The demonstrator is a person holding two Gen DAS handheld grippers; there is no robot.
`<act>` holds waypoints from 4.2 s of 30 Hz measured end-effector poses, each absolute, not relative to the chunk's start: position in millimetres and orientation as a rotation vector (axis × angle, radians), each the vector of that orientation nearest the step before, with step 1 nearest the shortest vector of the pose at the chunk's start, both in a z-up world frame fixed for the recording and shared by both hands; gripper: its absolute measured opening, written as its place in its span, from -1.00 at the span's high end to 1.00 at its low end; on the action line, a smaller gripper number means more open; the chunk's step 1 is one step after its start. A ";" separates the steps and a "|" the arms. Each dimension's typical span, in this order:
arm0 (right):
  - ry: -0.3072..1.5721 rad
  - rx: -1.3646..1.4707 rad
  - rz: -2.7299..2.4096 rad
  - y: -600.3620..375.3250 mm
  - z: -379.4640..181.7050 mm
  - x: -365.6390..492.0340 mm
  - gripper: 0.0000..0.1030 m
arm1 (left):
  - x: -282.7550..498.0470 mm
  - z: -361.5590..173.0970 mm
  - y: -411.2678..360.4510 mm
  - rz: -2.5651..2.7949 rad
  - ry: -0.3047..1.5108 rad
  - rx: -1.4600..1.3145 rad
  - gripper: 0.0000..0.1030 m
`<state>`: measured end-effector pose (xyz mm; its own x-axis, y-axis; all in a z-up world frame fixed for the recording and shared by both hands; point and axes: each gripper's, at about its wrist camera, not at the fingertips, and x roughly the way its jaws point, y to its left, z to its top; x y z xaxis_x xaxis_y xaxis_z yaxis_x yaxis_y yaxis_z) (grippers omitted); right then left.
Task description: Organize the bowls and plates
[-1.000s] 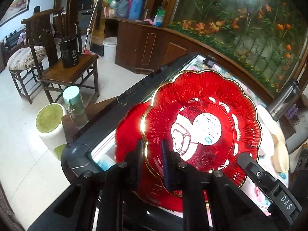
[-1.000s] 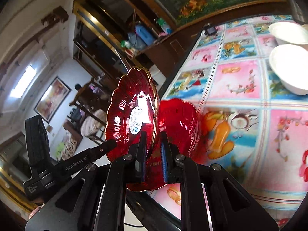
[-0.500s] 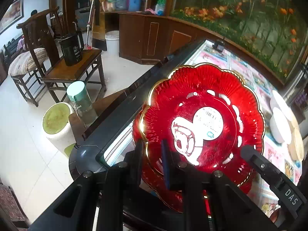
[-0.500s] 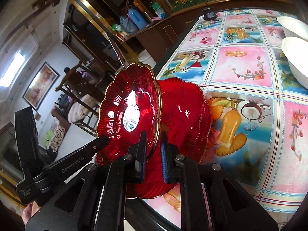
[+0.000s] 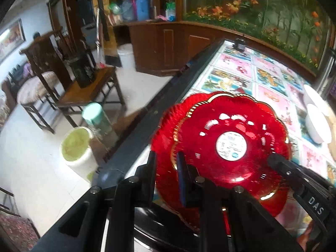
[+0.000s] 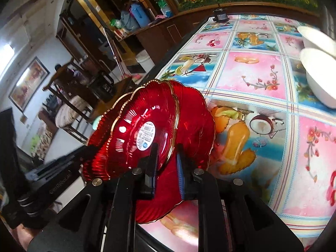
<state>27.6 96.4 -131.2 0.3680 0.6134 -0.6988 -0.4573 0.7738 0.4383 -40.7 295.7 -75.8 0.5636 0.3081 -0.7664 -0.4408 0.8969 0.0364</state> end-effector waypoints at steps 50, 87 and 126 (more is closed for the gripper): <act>0.744 0.512 0.298 -232.7 -117.8 61.5 0.18 | 52.2 -69.7 62.7 0.008 0.973 -0.083 -0.45; 0.902 0.489 0.301 -174.3 -131.9 150.7 0.18 | 147.9 -89.0 78.9 0.212 0.963 -0.180 -0.47; 0.891 0.486 0.300 -156.8 -146.2 159.7 0.18 | 155.6 -92.4 79.0 0.139 0.920 -0.233 -0.48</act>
